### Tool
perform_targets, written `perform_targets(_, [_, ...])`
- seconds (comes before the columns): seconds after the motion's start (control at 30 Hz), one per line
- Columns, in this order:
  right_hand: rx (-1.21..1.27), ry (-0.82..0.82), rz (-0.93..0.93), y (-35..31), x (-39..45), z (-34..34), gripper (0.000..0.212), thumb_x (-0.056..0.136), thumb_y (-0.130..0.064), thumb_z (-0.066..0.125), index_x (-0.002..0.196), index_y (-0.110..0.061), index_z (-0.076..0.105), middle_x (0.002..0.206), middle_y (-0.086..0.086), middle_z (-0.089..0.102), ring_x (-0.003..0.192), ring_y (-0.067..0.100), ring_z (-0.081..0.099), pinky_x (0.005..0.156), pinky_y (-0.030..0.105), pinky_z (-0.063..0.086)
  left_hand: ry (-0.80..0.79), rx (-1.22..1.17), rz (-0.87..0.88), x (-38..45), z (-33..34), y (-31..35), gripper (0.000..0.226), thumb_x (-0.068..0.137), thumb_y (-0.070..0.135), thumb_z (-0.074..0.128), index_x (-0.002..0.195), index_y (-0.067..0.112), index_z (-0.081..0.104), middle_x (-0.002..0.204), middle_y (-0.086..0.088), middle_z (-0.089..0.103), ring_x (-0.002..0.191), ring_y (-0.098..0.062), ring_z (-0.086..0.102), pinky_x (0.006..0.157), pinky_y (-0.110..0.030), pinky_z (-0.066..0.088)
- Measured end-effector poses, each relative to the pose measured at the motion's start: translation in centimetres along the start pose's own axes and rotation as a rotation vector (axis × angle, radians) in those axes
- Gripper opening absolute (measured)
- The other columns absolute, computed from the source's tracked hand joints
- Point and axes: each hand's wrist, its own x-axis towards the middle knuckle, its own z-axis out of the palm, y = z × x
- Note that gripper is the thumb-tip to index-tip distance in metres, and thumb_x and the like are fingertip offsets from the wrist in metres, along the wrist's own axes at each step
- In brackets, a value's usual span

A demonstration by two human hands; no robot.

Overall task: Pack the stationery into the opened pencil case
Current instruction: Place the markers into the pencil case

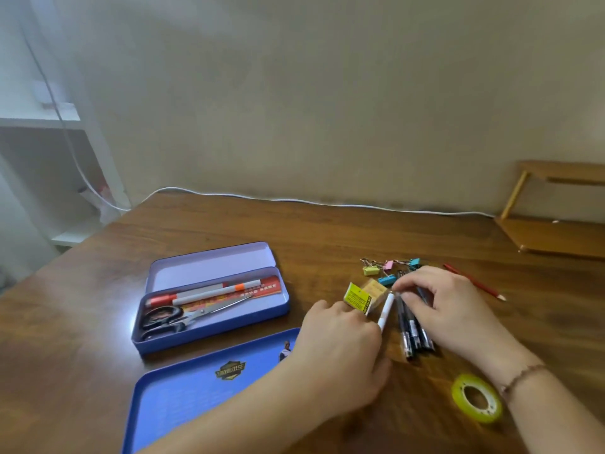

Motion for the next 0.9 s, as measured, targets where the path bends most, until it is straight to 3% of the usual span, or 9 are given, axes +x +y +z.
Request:
perform_targets(0.17, [-0.119, -0.086, -0.129, 0.5, -0.1, 0.0, 0.024, 0.089, -0.017, 0.061, 0.100, -0.035, 0.072, 0.103, -0.022, 0.062, 0.099, 0.005, 0.048, 0.082, 0.026, 0.046, -0.075, -0.022, -0.040, 0.3, -0.2, 0.5, 0.021, 0.091, 0.035, 0.047, 0.081, 0.019, 0.057, 0.090, -0.005, 0.065, 0.088, -0.027, 0.056, 0.071, -0.036, 0.029])
perform_targets(0.33, [-0.144, -0.247, -0.302, 0.4, -0.4, 0.8, 0.029, 0.092, -0.037, 0.045, 0.113, -0.046, 0.064, 0.120, -0.031, 0.053, 0.110, -0.002, 0.034, 0.095, 0.027, 0.033, 0.052, -0.074, -0.179, -0.5, -1.6, -1.0, 0.023, 0.090, 0.034, 0.047, 0.077, 0.022, 0.060, 0.071, -0.003, 0.058, 0.067, -0.024, 0.038, 0.065, -0.033, 0.025])
perform_targets(0.43, [-0.054, -0.164, -0.315, -0.4, -0.6, 1.3, 0.028, 0.090, -0.036, 0.048, 0.112, -0.043, 0.064, 0.109, -0.029, 0.059, 0.108, -0.002, 0.043, 0.092, 0.023, 0.033, 0.152, -0.197, -0.136, -1.8, -2.4, -3.5, 0.022, 0.087, 0.034, 0.052, 0.078, 0.022, 0.068, 0.059, 0.004, 0.053, 0.062, -0.018, 0.043, 0.060, -0.032, 0.033])
perform_targets(0.57, [0.068, 0.081, -0.348, -2.0, -0.8, 1.8, 0.026, 0.086, -0.039, 0.057, 0.109, -0.035, 0.067, 0.092, -0.019, 0.064, 0.090, 0.005, 0.059, 0.081, 0.029, 0.043, 0.275, -0.390, -0.105, -4.0, -3.0, -7.8, 0.012, 0.083, 0.037, 0.067, 0.086, 0.031, 0.077, 0.066, 0.012, 0.066, 0.069, -0.011, 0.056, 0.062, -0.027, 0.046])
perform_targets(0.67, [0.071, 0.180, -0.333, -4.4, -0.5, 2.4, 0.021, 0.080, -0.040, 0.065, 0.099, -0.032, 0.070, 0.084, -0.017, 0.066, 0.079, 0.007, 0.063, 0.073, 0.034, 0.049, 0.259, -0.522, -0.115, -5.8, -4.0, -11.5, 0.012, 0.079, 0.037, 0.077, 0.090, 0.032, 0.077, 0.077, 0.017, 0.069, 0.079, -0.006, 0.061, 0.068, -0.021, 0.048])
perform_targets(0.77, [0.012, 0.202, -0.318, -7.2, 1.5, 3.6, 0.006, 0.080, -0.032, 0.071, 0.085, -0.031, 0.070, 0.074, -0.013, 0.063, 0.073, 0.012, 0.059, 0.064, 0.039, 0.052, 0.318, -0.573, -0.183, -7.2, -3.6, -16.4, 0.017, 0.080, 0.040, 0.072, 0.092, 0.028, 0.077, 0.084, 0.017, 0.069, 0.083, -0.008, 0.065, 0.074, -0.025, 0.051])
perform_targets(0.9, [-0.026, 0.102, -0.292, -10.9, 5.2, 6.6, 0.005, 0.080, -0.033, 0.073, 0.085, -0.033, 0.071, 0.091, -0.016, 0.061, 0.092, 0.012, 0.050, 0.074, 0.033, 0.048, 0.576, -0.544, -0.407, -8.8, -1.3, -21.5, 0.008, 0.084, 0.020, 0.070, 0.087, 0.026, 0.074, 0.085, 0.014, 0.070, 0.081, -0.012, 0.064, 0.074, -0.033, 0.049])
